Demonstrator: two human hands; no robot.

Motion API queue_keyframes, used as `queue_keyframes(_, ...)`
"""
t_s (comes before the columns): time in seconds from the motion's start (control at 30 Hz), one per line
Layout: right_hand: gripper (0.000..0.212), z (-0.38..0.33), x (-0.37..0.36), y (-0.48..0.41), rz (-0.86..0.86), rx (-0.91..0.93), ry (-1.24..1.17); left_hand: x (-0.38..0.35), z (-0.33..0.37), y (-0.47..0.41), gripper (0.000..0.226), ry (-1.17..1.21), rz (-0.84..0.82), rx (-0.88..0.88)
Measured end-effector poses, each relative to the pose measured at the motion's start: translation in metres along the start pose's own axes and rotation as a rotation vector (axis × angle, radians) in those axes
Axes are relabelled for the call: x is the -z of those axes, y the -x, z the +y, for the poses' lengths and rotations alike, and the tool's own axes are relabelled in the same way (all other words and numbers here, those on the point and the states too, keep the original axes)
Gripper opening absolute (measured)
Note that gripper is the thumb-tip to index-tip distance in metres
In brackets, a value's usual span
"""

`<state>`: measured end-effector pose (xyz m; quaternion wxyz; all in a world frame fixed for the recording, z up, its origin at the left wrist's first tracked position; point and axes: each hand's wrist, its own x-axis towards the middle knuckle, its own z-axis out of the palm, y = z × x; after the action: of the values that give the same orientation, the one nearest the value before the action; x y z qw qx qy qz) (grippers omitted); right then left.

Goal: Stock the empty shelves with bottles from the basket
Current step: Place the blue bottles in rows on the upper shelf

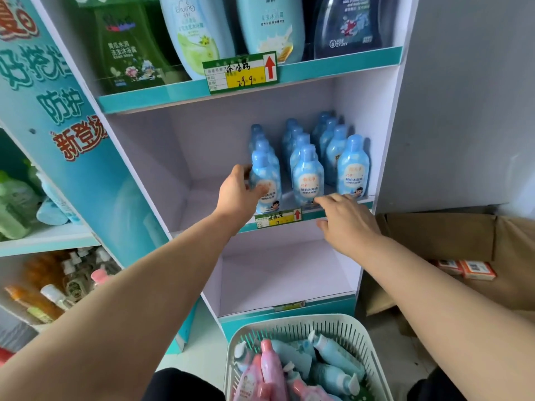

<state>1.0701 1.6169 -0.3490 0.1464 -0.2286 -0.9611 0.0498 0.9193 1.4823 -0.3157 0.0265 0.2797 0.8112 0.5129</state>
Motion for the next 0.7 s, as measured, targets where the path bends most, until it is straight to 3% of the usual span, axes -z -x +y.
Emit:
queue_keyframes(0.33,0.058,0.001,-0.022,0.008,0.075,0.018,0.058,-0.015,-0.011,-0.006,0.046,-0.017,-0.013,-0.031)
queue_keyframes(0.5,0.071,0.000,-0.031,0.015,0.084,0.007,0.003,-0.014,-0.013,0.003,0.057,-0.074,0.033,-0.108)
queue_keyframes(0.6,0.058,0.002,-0.039,0.028,0.177,0.035,-0.053,-0.012,-0.011,0.026,0.049,-0.065,0.156,-0.238)
queue_keyframes(0.7,0.051,0.004,-0.056,0.048,0.159,0.041,-0.085,-0.009,-0.015,0.060,0.035,-0.088,0.139,-0.370)
